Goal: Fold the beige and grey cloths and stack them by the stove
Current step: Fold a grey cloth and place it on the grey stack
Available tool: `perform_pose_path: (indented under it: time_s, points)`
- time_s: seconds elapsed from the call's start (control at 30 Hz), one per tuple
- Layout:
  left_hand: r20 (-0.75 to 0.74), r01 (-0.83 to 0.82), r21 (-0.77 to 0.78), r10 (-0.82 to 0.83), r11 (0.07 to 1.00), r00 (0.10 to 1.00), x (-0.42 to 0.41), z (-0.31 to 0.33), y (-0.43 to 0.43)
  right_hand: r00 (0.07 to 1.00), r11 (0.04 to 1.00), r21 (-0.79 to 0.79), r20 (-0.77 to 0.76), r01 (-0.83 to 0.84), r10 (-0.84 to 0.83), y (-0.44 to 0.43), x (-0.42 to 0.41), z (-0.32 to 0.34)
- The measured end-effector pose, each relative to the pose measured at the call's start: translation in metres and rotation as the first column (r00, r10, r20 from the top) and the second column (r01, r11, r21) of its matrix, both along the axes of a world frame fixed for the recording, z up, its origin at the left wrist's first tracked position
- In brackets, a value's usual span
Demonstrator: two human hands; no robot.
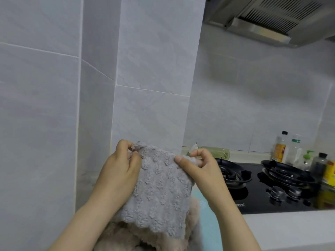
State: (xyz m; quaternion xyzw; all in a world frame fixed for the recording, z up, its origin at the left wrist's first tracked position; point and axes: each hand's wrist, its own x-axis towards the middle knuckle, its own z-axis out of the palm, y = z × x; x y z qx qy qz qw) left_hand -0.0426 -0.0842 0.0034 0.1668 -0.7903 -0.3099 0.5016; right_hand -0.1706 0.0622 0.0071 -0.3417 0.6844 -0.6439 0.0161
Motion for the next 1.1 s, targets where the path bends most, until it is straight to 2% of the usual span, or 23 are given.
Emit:
perform_pose_path:
  time_s: [0.03,0.1,0.17,0.2,0.27,0.33,0.43,0.5,0.6,0.67,0.77,0.87,1.1]
  points:
    - [-0.031,0.008,0.02,-0.008,1.0,1.0,0.001,0.002,0.001,0.99,0.998,0.011,0.125,-0.067,0.065,-0.002,0.0,0.0]
    - [-0.095,0.005,0.061,0.001,0.998,0.995,0.001,0.005,0.001,0.898,0.947,0.038,0.334,-0.318,0.288,-0.005,0.003,-0.003]
    - [-0.135,-0.023,0.086,0.035,0.996,0.99,0.002,0.006,-0.001,0.801,0.884,0.037,0.444,-0.465,0.403,-0.008,0.008,-0.006]
    - [-0.142,-0.036,0.094,0.049,0.995,0.989,0.002,0.007,-0.002,0.785,0.878,0.019,0.459,-0.478,0.417,-0.009,0.01,-0.006]
    - [-0.138,-0.05,0.108,0.065,0.993,0.988,0.002,0.005,-0.006,0.801,0.9,-0.047,0.437,-0.433,0.409,-0.012,0.011,-0.007]
    - [-0.13,-0.047,0.098,0.059,0.994,0.99,0.002,0.002,-0.007,0.856,0.931,-0.105,0.369,-0.349,0.362,-0.015,0.009,-0.007]
    - [-0.106,-0.002,0.051,0.008,0.999,0.994,0.0,-0.002,-0.004,0.954,0.976,-0.087,0.209,-0.201,0.215,-0.02,0.008,-0.011]
    - [-0.091,0.045,0.05,-0.041,0.998,0.995,-0.003,-0.004,-0.003,0.975,0.987,-0.061,0.155,-0.15,0.157,-0.021,0.006,-0.013]
    - [-0.111,0.099,0.126,-0.085,0.987,0.99,-0.004,-0.008,0.0,0.968,0.989,-0.044,0.202,-0.14,0.146,-0.015,0.004,-0.014]
    - [-0.133,0.079,0.158,-0.058,0.984,0.989,-0.007,-0.01,0.005,0.961,0.992,-0.044,0.247,-0.119,0.126,-0.011,0.005,-0.017]
    - [-0.138,0.061,0.214,-0.032,0.975,0.99,-0.014,-0.003,0.013,0.978,1.0,-0.006,0.209,-0.002,0.003,-0.009,0.008,-0.016]
    - [-0.063,0.071,0.25,-0.057,0.966,0.996,-0.017,0.018,0.023,0.978,0.997,0.0,0.194,0.073,-0.071,0.001,0.013,0.004]
    - [0.121,0.091,0.391,-0.15,0.916,0.981,-0.019,0.105,0.071,0.954,0.988,0.099,0.265,0.115,-0.138,0.064,0.015,0.094]
